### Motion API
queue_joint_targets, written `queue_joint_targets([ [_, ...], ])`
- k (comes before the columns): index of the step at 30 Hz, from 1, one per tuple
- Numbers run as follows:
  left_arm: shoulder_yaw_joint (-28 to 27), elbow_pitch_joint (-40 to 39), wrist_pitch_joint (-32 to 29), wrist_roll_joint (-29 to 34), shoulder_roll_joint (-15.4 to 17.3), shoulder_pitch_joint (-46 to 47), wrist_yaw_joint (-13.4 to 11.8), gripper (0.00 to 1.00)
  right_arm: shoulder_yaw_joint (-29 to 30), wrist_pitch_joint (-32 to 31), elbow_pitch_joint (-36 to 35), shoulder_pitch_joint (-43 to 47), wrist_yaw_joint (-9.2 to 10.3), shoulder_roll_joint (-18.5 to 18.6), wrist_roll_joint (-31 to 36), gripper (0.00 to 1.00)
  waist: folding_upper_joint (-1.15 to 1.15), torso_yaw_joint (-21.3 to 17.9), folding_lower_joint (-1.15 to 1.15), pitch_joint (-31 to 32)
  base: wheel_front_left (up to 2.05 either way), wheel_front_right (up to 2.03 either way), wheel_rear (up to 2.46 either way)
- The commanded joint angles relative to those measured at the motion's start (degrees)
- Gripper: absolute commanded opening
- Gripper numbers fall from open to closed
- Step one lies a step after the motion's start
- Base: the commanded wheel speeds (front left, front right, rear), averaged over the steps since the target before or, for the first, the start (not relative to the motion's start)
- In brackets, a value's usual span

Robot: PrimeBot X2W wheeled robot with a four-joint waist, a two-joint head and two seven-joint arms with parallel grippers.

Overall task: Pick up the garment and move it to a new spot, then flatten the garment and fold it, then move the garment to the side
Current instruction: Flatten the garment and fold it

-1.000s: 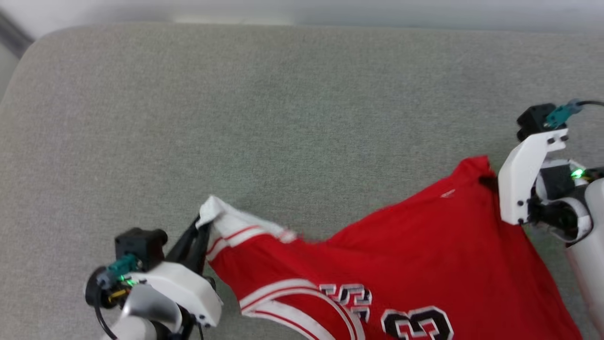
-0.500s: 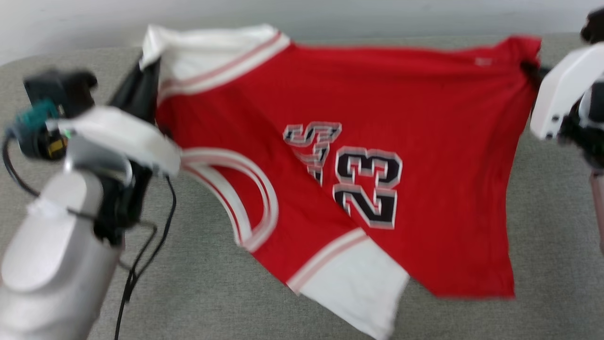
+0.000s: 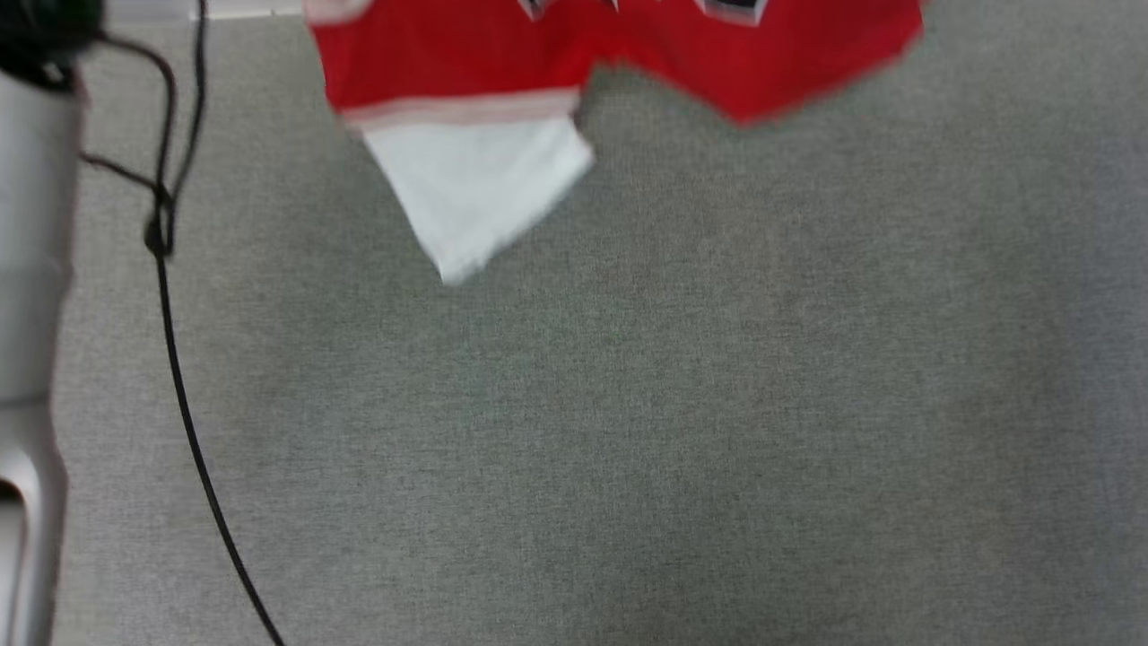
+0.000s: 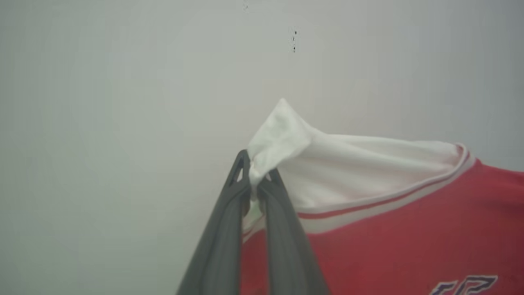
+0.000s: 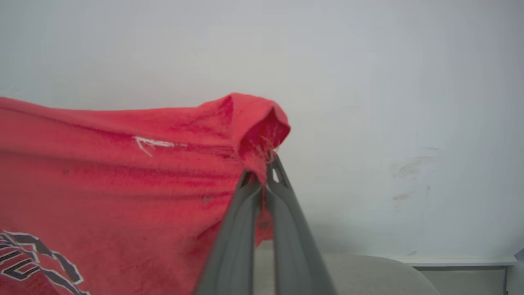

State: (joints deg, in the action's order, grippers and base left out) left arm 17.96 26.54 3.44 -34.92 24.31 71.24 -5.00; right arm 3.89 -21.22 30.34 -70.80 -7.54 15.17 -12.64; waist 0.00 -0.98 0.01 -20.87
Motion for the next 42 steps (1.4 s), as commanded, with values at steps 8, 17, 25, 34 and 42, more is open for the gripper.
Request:
queue_joint_targets([
  [8,-0.6,7.5,2.0,0.9,0.6,12.2,1.9,0.00,0.4,5.5,3.1,-10.1,0.11,-0.4,2.8,0.00,0.00,0.5,-0.01,-7.8,0.00,0.00,0.00],
  [17,-0.4,14.6,4.3,-0.4,-0.5,14.4,4.6,0.00,-1.8,9.3,9.2,-13.0,0.10,-1.3,1.6,0.00,0.00,1.2,-0.01,-14.2,0.00,0.00,0.00],
  [25,0.4,23.0,6.9,-2.6,-2.8,8.9,8.9,0.00,-5.5,12.4,17.5,-8.4,0.10,-1.9,-1.7,0.00,0.00,1.3,-0.01,-13.4,0.00,0.00,0.00],
  [34,1.3,28.9,10.4,-6.7,-5.6,-7.7,12.0,0.00,-10.9,17.3,23.5,7.1,0.09,-2.2,-7.6,0.00,0.00,1.9,-0.01,-3.4,0.00,0.00,0.00],
  [42,0.8,25.2,11.8,-8.5,-6.1,-26.4,12.4,0.00,-15.8,20.0,21.5,23.7,0.10,-1.0,-13.6,0.00,0.00,2.2,-0.01,6.2,0.00,0.00,0.00],
])
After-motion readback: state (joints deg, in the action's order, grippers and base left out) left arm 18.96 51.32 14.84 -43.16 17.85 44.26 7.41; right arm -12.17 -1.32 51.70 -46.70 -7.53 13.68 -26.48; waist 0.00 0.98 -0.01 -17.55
